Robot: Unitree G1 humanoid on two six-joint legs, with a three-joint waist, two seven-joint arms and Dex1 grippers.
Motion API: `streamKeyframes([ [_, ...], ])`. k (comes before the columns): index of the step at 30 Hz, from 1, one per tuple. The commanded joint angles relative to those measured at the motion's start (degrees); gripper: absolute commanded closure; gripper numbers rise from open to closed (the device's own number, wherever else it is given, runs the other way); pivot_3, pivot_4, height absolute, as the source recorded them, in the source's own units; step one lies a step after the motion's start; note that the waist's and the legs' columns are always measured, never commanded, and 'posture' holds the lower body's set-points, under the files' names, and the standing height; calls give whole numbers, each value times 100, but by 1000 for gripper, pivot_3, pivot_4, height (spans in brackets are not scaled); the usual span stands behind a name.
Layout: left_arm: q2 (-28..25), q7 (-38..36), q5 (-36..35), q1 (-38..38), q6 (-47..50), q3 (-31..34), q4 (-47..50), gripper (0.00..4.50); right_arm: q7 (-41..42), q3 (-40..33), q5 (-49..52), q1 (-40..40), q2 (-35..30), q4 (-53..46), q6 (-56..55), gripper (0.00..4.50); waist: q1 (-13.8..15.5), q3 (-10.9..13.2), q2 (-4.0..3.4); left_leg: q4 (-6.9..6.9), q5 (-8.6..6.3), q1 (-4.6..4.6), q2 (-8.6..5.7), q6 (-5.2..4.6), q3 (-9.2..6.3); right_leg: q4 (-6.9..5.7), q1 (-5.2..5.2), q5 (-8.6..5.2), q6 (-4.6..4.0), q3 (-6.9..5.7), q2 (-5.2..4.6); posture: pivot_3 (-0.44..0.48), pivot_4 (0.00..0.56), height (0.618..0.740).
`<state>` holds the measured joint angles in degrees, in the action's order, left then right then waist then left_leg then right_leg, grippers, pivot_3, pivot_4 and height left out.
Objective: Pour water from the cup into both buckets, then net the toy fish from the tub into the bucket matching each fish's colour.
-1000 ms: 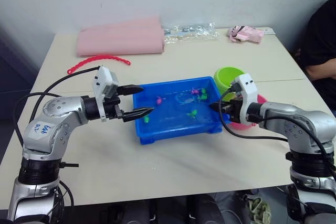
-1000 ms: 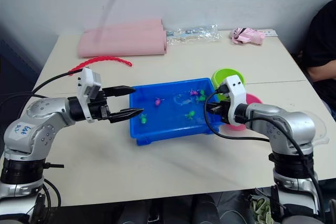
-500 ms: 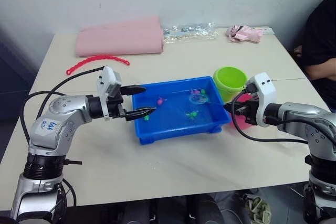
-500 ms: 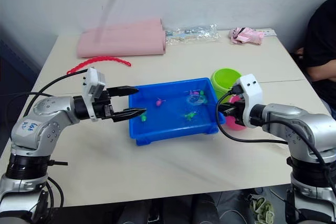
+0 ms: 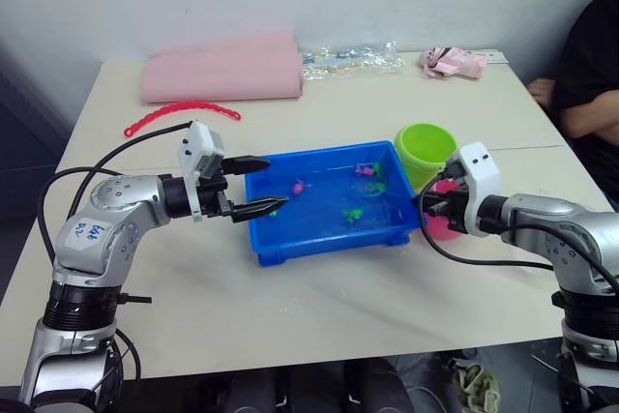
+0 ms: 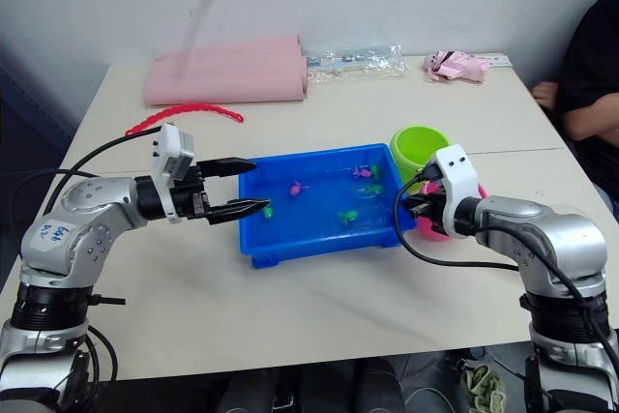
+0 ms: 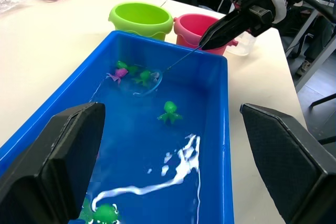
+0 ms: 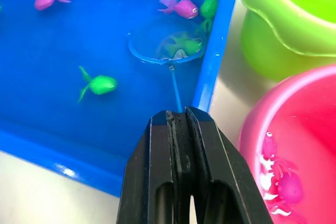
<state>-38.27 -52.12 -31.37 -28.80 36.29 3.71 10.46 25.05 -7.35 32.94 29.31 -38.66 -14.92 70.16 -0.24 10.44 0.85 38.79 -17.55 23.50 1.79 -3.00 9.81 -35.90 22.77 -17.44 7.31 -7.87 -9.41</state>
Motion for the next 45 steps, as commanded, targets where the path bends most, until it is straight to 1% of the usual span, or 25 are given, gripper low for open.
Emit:
streamKeyframes([
  [1, -22, 16, -46, -6, -99, 123, 183, 13, 4, -43, -86, 160, 50, -114, -286, 4500, -1, 0, 0, 0, 0, 0, 0, 0, 0, 0, 0, 0, 0, 0, 0, 0, 150, 738],
  [6, 8, 19, -41, 18, -142, 108, 177, 13, 226, 19, -18, 55, -36, -489, -479, 4500, -1, 0, 0, -7, 0, 1, 0, 0, 1, 4, 2, 0, 0, 1, 1, 0, 150, 738],
  [9, 47, 11, -26, -10, -188, 72, 127, 13, 482, 137, -85, -96, -238, -741, -758, 4500, 9, 0, 0, -10, 0, 0, 0, 0, 1, 5, 2, 0, 0, 0, 1, 0, 150, 738],
  [13, 145, -44, -5, -139, -264, -27, -2, 13, 732, 354, -470, -459, -658, -1107, -1463, 4500, 23, 0, 0, -10, 0, 0, -3, 0, 1, 6, 2, 0, 1, 0, -1, 0, 150, 738],
  [16, 226, -130, 37, -286, -331, -119, -164, 13, 771, 250, -511, -715, -752, -1307, -1648, 4500, 16, 0, 0, -10, 0, 0, -2, 0, 2, 8, 1, 1, 1, 0, 0, 0, 150, 738],
  [19, 294, -245, 41, -465, -387, -220, -352, 13, 813, -4, -454, -1042, -825, -1665, -1725, 4500, 16, 0, 0, -9, 1, -2, 0, 1, 2, 5, 1, 1, 1, 0, 2, 0, 150, 738],
  [22, 410, -378, 19, -698, -409, -324, -535, 13, 840, -488, -259, -1462, -851, -2148, -1693, 4500, 32, 0, 0, -10, 1, -1, -1, 0, 1, 6, 1, 1, 1, -1, 1, 0, 150, 738],
  [26, 699, -678, 57, -1147, -513, -584, -969, 13, 699, -1838, 540, -2145, -578, -2959, -1210, 4500, 118, 0, 1, -6, 2, 0, -3, -2, -1, 8, -2, 1, 3, -3, 1, 0, 150, 738],
  [28, 861, -857, 125, -1364, -630, -718, -1275, 13, 607, -2536, 810, -2437, -445, -3364, -1179, 4500, 131, 0, 0, -1, 2, 0, -2, -3, -5, 8, -7, 2, 3, -5, 2, 0, 150, 738],
  [29, 908, -914, 149, -1430, -674, -758, -1377, 13, 564, -2732, 884, -2515, -412, -3476, -1164, 4500, 133, 0, 0, 1, 2, -1, -3, -3, -3, 7, -7, 3, 5, -2, 2, 0, 150, 738],
  [32, 1112, -1177, 255, -1699, -872, -930, -1747, 13, 354, -3735, 1186, -3012, -251, -3970, -1027, 4500, 177, 0, 1, 5, 1, -3, 0, -3, -6, 7, -9, 2, 4, -3, 3, 0, 150, 738],
  [35, 1266, -1356, 315, -1880, -992, -994, -1993, 13, 219, -4420, 1498, -3413, -244, -4202, -953, 4500, 166, 0, 1, 7, -1, -2, -2, -7, -8, 8, -13, 3, 4, -4, 1, 0, 150, 738],
  [38, 1495, -1572, 382, -2079, -1149, -1105, -2273, 13, 376, -5332, 1118, -4333, -382, -4405, -1007, 4500, 186, 0, 0, 9, -4, -2, -5, -13, -8, 13, -15, 4, 7, -4, 0, 0, 150, 738],
  [40, 1617, -1674, 428, -2166, -1240, -1160, -2429, 13, 404, -5637, 886, -4787, -432, -4391, -1116, 4500, 182, 0, 0, 9, -6, -2, -6, -15, -13, 18, -20, 4, 7, -9, -1, 0, 150, 738],
  [42, 1693, -1742, 473, -2217, -1316, -1175, -2543, 13, 390, -5718, 689, -5074, -456, -4374, -1274, 4500, 173, 0, 1, 10, -8, -3, -7, -18, -9, 22, -21, 6, 10, -6, 0, 0, 150, 738],
  [45, 1788, -1801, 538, -2298, -1394, -1156, -2692, 13, 591, -5347, -551, -5844, -752, -4376, -2194, 4500, 136, 0, 0, 13, -9, -12, -6, -20, -1, 32, -21, 7, 12, 6, -1, 0, 150, 738],
])
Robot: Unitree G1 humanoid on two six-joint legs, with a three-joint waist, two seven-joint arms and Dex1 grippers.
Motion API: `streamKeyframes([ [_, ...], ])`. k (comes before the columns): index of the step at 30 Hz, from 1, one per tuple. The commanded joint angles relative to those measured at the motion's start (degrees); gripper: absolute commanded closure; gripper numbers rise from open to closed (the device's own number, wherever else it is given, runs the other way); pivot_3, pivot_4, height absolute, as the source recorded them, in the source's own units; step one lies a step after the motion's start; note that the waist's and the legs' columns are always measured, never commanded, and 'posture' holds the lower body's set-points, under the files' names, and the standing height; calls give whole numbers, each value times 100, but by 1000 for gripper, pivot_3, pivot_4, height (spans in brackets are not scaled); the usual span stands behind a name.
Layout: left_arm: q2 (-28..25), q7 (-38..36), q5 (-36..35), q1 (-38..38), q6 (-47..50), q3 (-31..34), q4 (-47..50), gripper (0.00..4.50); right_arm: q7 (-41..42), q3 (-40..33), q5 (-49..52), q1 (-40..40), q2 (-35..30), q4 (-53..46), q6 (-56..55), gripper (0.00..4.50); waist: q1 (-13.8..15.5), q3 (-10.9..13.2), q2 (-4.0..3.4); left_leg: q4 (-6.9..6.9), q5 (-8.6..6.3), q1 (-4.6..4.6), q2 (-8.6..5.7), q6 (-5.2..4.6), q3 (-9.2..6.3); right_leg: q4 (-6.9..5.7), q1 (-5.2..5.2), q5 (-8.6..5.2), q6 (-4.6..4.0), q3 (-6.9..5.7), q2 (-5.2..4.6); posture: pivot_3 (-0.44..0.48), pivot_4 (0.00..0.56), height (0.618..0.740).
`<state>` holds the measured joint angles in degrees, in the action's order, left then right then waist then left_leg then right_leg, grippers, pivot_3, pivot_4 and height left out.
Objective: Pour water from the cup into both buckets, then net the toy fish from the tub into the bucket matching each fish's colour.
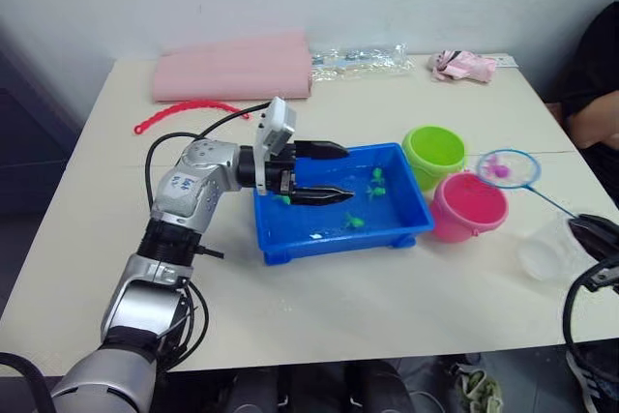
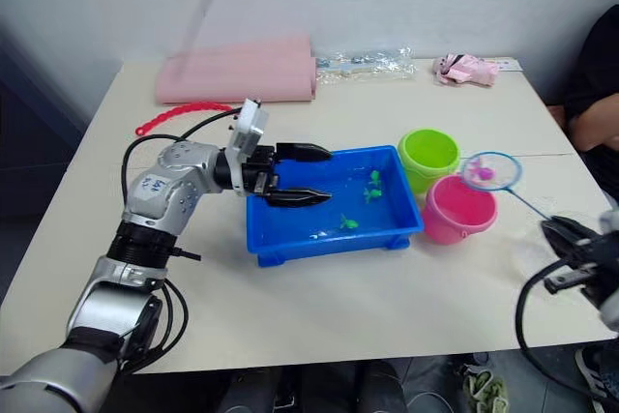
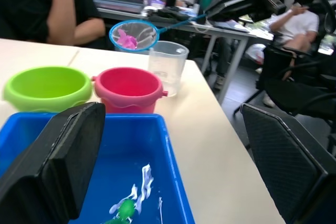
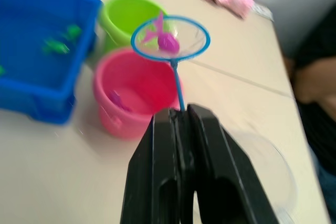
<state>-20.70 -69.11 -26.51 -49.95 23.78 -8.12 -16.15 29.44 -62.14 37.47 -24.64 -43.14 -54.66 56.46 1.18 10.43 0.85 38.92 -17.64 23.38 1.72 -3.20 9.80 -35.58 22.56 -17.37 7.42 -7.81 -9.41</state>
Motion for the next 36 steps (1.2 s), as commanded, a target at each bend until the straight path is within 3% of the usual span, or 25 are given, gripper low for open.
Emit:
streamKeyframes([
  [1, 51, -119, 68, -212, -161, 36, -73, 13, 223, 285, -1584, -741, -460, -348, -1287, 4500, -6, 0, 0, 0, 0, -4, 0, 0, 3, -1, 0, 0, 0, 3, 0, 0, 150, 738],
  [6, 79, -153, 115, -282, -247, 93, -191, 13, 340, 887, -4053, -1542, -1000, 324, -3638, 4500, -3, 0, 0, -2, 0, -8, 1, 3, 8, -1, 0, -1, 0, 7, 1, 0, 150, 738],
  [14, -7, -33, 125, -209, -228, 208, -75, 13, 205, 1068, -6761, -1557, -1703, 1698, -6797, 4500, 17, 8, 13, 3, 1, -7, 1, 4, 7, 1, -2, -1, 2, 4, 1, 0, 150, 738],
  [25, -213, 95, 82, 2, -86, 312, 223, 13, 313, 1279, -7153, -716, -1822, 2722, -8267, 4500, -12, 9, 15, 7, 3, -8, 5, 7, 4, -2, -5, -2, 2, 5, 3, 0, 150, 738],
  [31, -266, 140, 58, 43, -15, 325, 349, 13, 335, 1372, -7370, -660, -1877, 3038, -9061, 4500, -9, 9, 15, 8, 3, -8, 5, 7, 4, -3, -6, -2, 2, 4, 2, 0, 150, 738],
  [36, -299, 159, 79, 51, 3, 369, 352, 13, 312, 1317, -7169, 52, -2461, 3842, -9252, 4500, -90, 9, 14, 17, 5, -12, 3, 2, 6, -7, -11, 0, 5, 8, -2, 0, 150, 738],
])
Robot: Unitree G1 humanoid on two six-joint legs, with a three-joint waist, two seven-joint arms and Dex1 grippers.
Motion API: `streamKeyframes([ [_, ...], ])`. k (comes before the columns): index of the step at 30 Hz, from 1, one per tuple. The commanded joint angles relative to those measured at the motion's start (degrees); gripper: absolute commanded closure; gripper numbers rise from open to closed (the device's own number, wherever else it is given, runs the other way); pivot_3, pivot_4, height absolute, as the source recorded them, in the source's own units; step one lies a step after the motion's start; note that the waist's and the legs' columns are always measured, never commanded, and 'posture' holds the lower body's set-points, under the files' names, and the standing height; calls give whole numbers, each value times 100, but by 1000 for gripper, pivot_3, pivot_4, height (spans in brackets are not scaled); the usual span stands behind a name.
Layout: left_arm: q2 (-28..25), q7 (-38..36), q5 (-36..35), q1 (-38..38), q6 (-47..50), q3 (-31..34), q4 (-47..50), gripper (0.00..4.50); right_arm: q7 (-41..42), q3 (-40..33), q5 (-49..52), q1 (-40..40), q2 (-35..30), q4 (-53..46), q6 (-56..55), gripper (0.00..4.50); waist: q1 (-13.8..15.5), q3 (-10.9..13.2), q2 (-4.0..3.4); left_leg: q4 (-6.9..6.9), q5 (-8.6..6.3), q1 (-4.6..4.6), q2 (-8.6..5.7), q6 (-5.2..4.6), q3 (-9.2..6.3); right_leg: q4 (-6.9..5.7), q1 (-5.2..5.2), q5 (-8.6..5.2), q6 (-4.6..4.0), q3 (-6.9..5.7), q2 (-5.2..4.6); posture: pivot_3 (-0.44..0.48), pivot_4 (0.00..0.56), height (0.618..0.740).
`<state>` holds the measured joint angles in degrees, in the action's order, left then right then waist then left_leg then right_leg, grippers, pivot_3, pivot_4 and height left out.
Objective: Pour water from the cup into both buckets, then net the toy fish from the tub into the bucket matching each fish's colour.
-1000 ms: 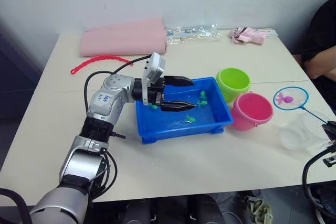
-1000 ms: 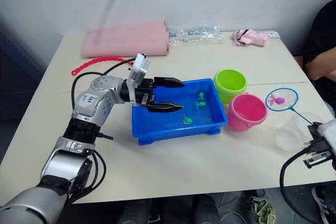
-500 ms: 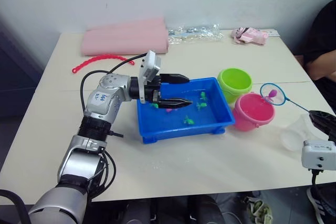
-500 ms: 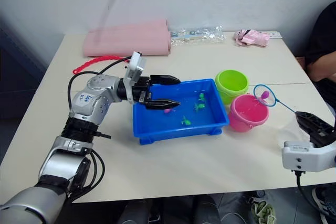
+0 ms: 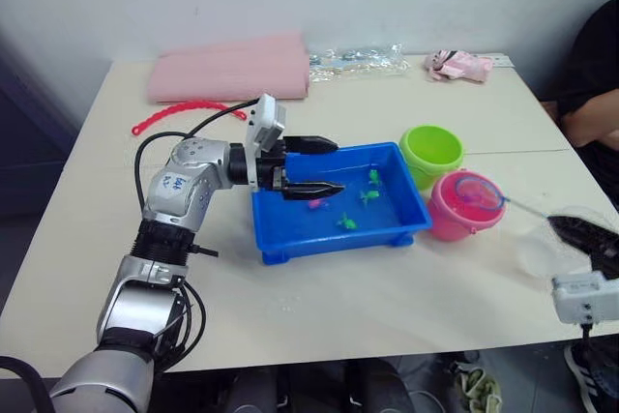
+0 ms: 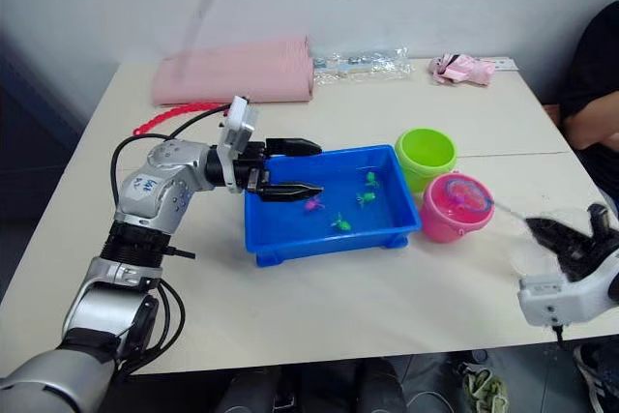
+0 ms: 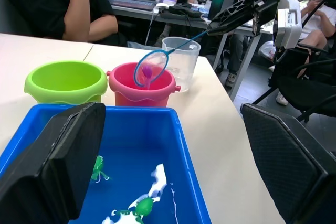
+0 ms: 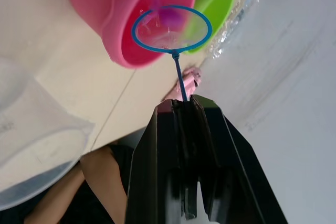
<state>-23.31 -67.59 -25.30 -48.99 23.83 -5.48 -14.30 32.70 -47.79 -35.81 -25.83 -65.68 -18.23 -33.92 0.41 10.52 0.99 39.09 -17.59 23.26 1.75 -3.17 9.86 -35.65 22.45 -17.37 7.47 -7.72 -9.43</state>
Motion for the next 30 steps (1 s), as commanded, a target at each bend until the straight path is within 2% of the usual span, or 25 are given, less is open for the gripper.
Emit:
streamKeyframes([
  [1, -47, 11, -42, -35, 11, 108, 194, 13, 18, -27, 179, 209, -230, 190, -313, 4500, -21, 0, 0, 1, 0, -1, 3, 0, -4, 0, -2, 0, -1, -3, 0, 0, 150, 738],
  [4, -78, 13, -44, -20, 27, 123, 226, 13, 98, 129, 198, 279, -183, 128, -432, 4500, -34, 0, 0, -9, 2, 0, 4, 5, -13, 0, -1, -6, -10, -12, 2, 0, 150, 738],
  [6, -110, 18, -42, -1, 49, 130, 256, 13, 219, 191, 615, 459, -13, 140, -28, 4500, -48, 0, 0, -12, 2, 2, 3, 5, -11, -8, -1, -5, -9, -13, 4, 0, 150, 738],
  [9, -228, 4, 8, 60, 54, 131, 226, 13, 748, 415, 2194, 859, 309, -146, 1317, 4500, -52, 1, 1, -7, 2, 3, 2, 4, -10, -15, -2, -3, -4, -12, 4, 0, 150, 738],
  [12, -446, -31, 107, 163, 14, 117, 137, 13, 1196, 876, 4205, 1286, 572, -951, 3369, 4500, -52, 1, 2, 2, 1, 1, 8, 4, -22, -3, -6, -3, -6, -12, 3, 0, 150, 738],
  [15, -733, -87, 206, 383, -14, 122, 192, 13, 1164, 1476, 5534, 1857, 587, -1599, 5145, 4500, -83, 0, 0, 4, 1, -2, 9, 4, -25, -12, -5, -3, -11, -7, -2, 0, 150, 738],
  [17, -930, -32, 215, 591, 47, 201, 338, 13, 1073, 1975, 6071, 2296, 608, -1817, 5803, 4500, -73, 0, -1, 4, 1, 1, 9, 4, -30, -13, -4, -5, -15, -7, -5, 0, 150, 738],
  [20, -1316, 98, 132, 1032, 291, 435, 768, 13, 911, 3169, 5978, 3156, 754, -1766, 6266, 4500, -95, 1, 1, 2, 1, 5, 7, 4, -33, -14, -1, -6, -17, -6, -9, 0, 150, 738],
  [22, -1577, 199, 99, 1388, 423, 580, 1161, 13, 889, 3994, 5524, 3686, 910, -1484, 6195, 4500, -97, 1, 0, -1, 0, 9, 6, 6, -34, -19, 2, -6, -17, -7, -10, 0, 150, 738],
  [25, -1824, 349, 144, 1787, 510, 683, 1627, 13, 932, 4704, 5014, 4156, 1097, -1048, 5945, 4500, -21, 2, -2, -1, -1, 20, 0, 5, -36, -22, 5, -6, -17, -12, -12, 0, 150, 738],
  [30, -2191, 690, 100, 2613, 704, 1022, 2498, 13, 1070, 5821, 3919, 4922, 1440, 33, 5026, 4500, -75, 2, -2, 0, -4, 22, -3, 1, -21, -20, 9, -2, -8, -24, -11, 0, 150, 738],
])
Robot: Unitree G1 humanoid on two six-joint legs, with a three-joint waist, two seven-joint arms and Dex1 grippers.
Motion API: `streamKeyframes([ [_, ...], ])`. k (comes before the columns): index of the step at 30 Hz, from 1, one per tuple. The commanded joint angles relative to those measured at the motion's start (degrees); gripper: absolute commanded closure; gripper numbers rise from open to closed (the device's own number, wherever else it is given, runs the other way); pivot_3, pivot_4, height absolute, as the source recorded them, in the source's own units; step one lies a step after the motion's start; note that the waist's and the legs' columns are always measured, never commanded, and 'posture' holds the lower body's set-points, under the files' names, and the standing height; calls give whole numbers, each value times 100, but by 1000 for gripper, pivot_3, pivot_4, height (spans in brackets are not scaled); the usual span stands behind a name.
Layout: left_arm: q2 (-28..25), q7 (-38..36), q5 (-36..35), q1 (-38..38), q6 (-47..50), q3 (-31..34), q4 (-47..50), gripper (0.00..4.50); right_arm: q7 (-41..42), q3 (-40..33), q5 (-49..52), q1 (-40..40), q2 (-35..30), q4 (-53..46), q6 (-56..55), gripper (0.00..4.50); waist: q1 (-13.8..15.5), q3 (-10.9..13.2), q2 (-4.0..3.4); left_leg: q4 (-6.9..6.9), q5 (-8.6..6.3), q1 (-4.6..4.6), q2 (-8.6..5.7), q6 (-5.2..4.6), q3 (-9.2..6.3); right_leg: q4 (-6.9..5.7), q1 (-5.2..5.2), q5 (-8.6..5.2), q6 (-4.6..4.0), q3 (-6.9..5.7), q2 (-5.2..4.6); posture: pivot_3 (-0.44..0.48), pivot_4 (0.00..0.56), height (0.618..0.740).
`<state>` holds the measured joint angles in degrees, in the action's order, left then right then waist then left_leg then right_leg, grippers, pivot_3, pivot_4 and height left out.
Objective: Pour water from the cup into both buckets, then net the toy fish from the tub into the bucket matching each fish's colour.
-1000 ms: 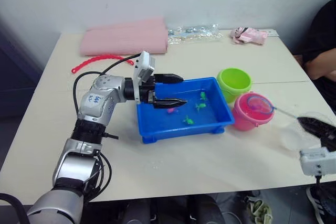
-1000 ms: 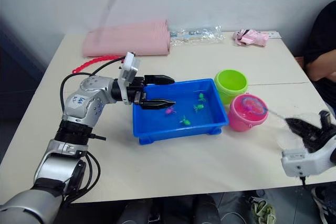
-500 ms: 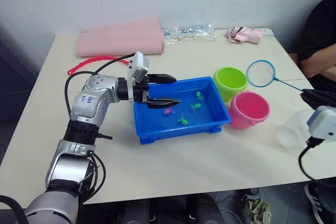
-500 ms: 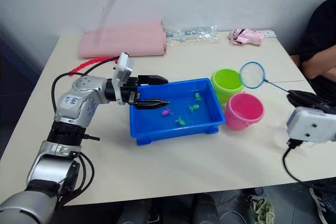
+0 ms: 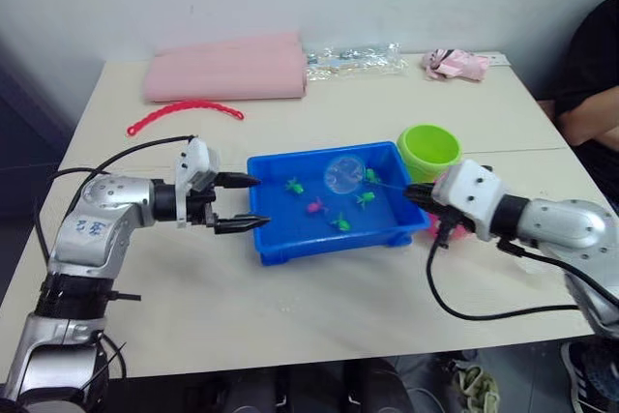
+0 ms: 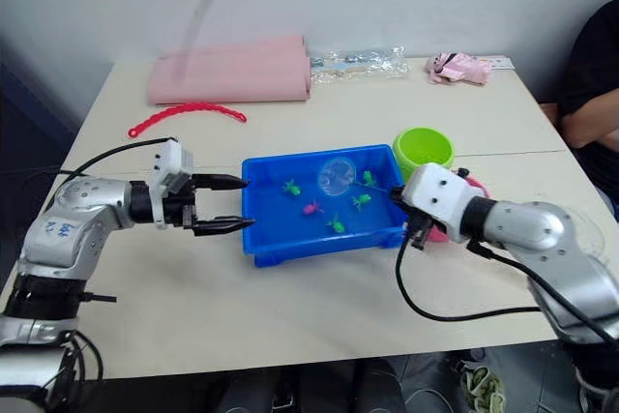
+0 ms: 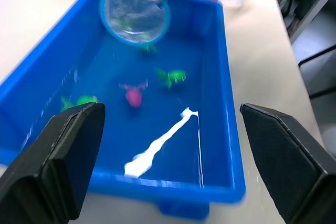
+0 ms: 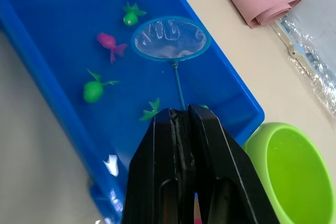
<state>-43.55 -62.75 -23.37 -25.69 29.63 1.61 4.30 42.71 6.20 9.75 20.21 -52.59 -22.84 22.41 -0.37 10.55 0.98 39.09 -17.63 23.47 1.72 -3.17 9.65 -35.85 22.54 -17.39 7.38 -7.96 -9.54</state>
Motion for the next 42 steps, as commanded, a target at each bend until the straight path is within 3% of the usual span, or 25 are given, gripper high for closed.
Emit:
streamKeyframes([
  [1, -195, 279, -117, 396, 175, 376, 779, 13, 96, 569, -835, 421, 157, 712, -840, 4500, 6, 0, 0, 0, 0, 0, 0, 0, 0, -2, 0, 0, 0, -1, 0, 0, 150, 738],
  [6, -252, 584, -282, 747, 453, 631, 1266, 13, 343, 947, -1251, 654, 396, 1428, -1674, 4500, 10, 1, -2, -1, 2, -3, 5, 3, 6, -7, 3, 0, 0, 4, 6, 0, 150, 738],
  [11, -309, 740, -382, 874, 593, 778, 1461, 13, 610, 1033, -1232, 609, 710, 1423, -1894, 4500, 2, 2, -3, -2, 1, -5, 8, 5, 8, -7, 4, 0, 0, 5, 10, 0, 150, 738],
  [14, -319, 795, -430, 872, 656, 809, 1510, 13, 764, 906, -940, 521, 887, 1248, -1579, 4500, 12, 2, -3, -2, 1, -5, 8, 5, 8, -7, 3, 0, 0, 6, 10, 0, 150, 738],
  [19, -286, 856, -451, 789, 635, 782, 1423, 13, 719, 380, 86, 415, 1344, 643, 86, 4500, 12, 2, -4, -2, 1, -5, 9, 6, 8, -8, 3, 0, 0, 6, 11, 0, 150, 738],
  [29, 371, 779, -852, -277, 866, 441, 777, 13, 180, -1341, 1954, -178, 1310, -824, 2727, 4500, 40, 2, -4, -4, -1, -4, 6, 7, 5, -8, 2, 0, 0, 4, 9, 0, 150, 738],
  [42, 1469, -178, -505, -1879, 81, -645, -1000, 13, -653, -4997, 2953, -1884, 838, -2603, 3767, 4500, 140, 2, -3, -7, -1, -5, 3, 5, 12, -3, 4, 1, 3, 8, 14, 0, 150, 738],
])
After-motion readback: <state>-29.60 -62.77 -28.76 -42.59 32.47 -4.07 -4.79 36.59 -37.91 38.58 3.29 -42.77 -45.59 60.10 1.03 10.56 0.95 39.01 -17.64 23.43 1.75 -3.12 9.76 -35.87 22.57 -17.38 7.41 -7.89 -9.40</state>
